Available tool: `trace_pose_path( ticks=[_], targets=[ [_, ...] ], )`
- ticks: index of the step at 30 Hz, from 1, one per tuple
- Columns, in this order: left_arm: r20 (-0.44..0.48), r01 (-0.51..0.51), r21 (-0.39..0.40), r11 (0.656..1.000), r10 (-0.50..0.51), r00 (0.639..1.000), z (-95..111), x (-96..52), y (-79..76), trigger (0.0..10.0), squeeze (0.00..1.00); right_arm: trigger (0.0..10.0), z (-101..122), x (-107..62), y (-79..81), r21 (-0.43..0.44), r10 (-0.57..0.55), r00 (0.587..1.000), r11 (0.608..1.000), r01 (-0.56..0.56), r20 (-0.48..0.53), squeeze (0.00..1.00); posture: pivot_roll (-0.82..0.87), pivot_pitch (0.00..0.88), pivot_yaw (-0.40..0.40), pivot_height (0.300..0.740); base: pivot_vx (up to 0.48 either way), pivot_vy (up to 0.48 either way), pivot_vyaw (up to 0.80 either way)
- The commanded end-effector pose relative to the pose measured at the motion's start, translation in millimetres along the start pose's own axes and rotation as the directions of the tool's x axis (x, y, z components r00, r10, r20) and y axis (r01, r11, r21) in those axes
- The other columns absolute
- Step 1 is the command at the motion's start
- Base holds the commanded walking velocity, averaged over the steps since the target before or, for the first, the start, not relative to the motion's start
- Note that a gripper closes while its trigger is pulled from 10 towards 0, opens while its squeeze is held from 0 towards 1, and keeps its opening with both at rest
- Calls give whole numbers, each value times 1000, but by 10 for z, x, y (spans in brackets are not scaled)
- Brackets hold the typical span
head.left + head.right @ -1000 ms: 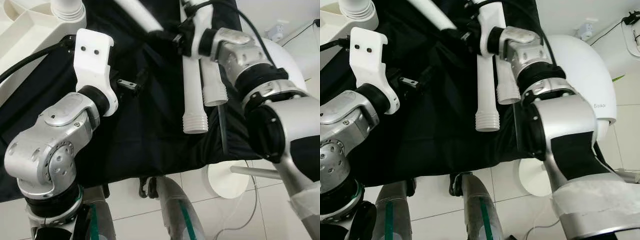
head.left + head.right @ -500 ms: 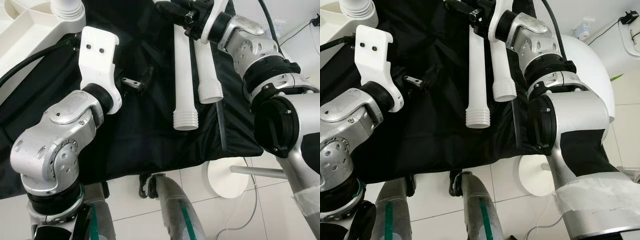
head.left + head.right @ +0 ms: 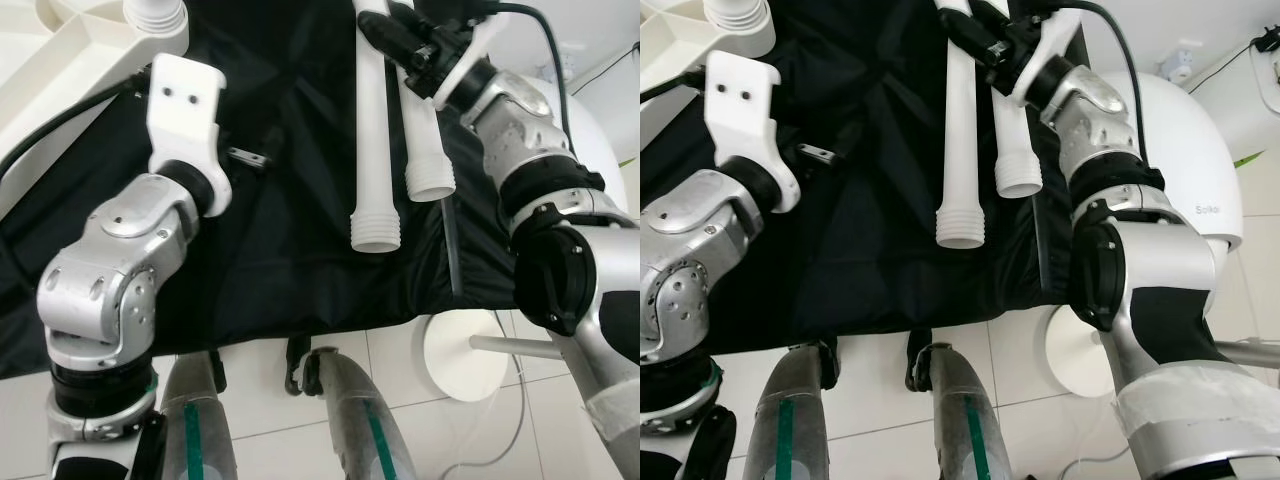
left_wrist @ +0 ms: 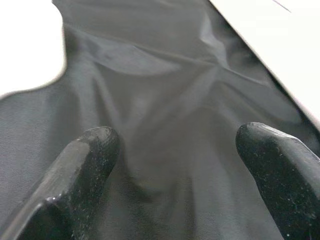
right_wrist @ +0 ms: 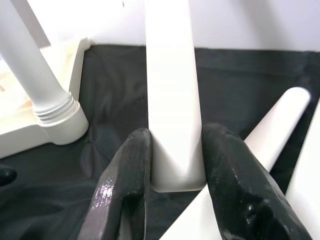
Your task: Building children table
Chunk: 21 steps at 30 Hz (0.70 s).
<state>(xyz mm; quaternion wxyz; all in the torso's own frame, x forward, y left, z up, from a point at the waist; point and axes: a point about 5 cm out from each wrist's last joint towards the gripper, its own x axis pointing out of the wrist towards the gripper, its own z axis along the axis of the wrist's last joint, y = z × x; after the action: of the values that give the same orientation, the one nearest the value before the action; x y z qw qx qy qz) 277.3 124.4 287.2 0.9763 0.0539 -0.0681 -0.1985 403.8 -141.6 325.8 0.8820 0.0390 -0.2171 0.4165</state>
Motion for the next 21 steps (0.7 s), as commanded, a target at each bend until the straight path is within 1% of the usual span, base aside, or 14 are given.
trace_pose_path(
  ticks=[1,2,4,6,8,9,10,12,13,15,18,20,21],
  targets=[
    [11,8,20,1000,-8,1000,10,39,-12,10000,0,10000,64,-90,-52,-20,-24,998,999,25,65,0,133,334,-170,740,0,0,0],
    [11,8,20,1000,-8,1000,10,39,-12,10000,0,10000,64,-90,-52,-20,-24,998,999,25,65,0,133,334,-170,740,0,0,0],
    [24,-19,51,999,18,1000,26,104,65,10000,0,10000,67,-146,-51,-35,-41,994,998,45,106,0,130,312,-143,740,0,0,0],
    [24,-19,51,999,18,1000,26,104,65,10000,0,10000,67,-146,-51,-35,-41,994,998,45,106,0,130,312,-143,740,0,0,0],
    [36,-38,69,997,36,999,28,177,143,10000,0,10000,50,-206,-33,-60,-62,989,996,71,136,0,126,293,-124,740,0,0,0],
    [36,-38,69,997,36,999,28,177,143,10000,0,10000,50,-206,-33,-60,-62,989,996,71,136,0,126,293,-124,740,0,0,0],
    [39,-46,56,997,44,998,30,213,173,10000,0,10000,43,-234,-21,-70,-74,987,994,85,146,0,123,283,-115,740,0,0,0],
    [39,-46,56,997,44,998,30,213,173,10000,0,10000,43,-234,-21,-70,-74,987,994,85,146,0,123,283,-115,740,0,0,0],
    [46,-53,55,997,51,998,32,243,190,10000,0,10000,45,-262,-8,-77,-86,984,992,99,156,0,122,279,-113,740,0,0,0],
    [46,-53,55,997,51,998,32,243,190,10000,0,10000,45,-262,-8,-77,-86,984,992,99,156,0,122,279,-113,740,0,0,0],
    [29,-43,-23,999,44,999,-66,333,225,10000,0,10000,3,-387,78,-86,-134,974,985,152,184,0,102,218,-82,740,0,0,0],
    [24,-41,-37,998,42,999,-94,348,229,10000,0,10000,-5,-414,100,-87,-146,970,982,165,194,0,102,218,-82,740,0,0,0],
    [23,-34,-55,998,35,999,-128,362,202,10000,0,10000,-4,-457,156,-102,-156,965,978,180,210,0,97,207,-76,740,0,0,0]
  ],
)
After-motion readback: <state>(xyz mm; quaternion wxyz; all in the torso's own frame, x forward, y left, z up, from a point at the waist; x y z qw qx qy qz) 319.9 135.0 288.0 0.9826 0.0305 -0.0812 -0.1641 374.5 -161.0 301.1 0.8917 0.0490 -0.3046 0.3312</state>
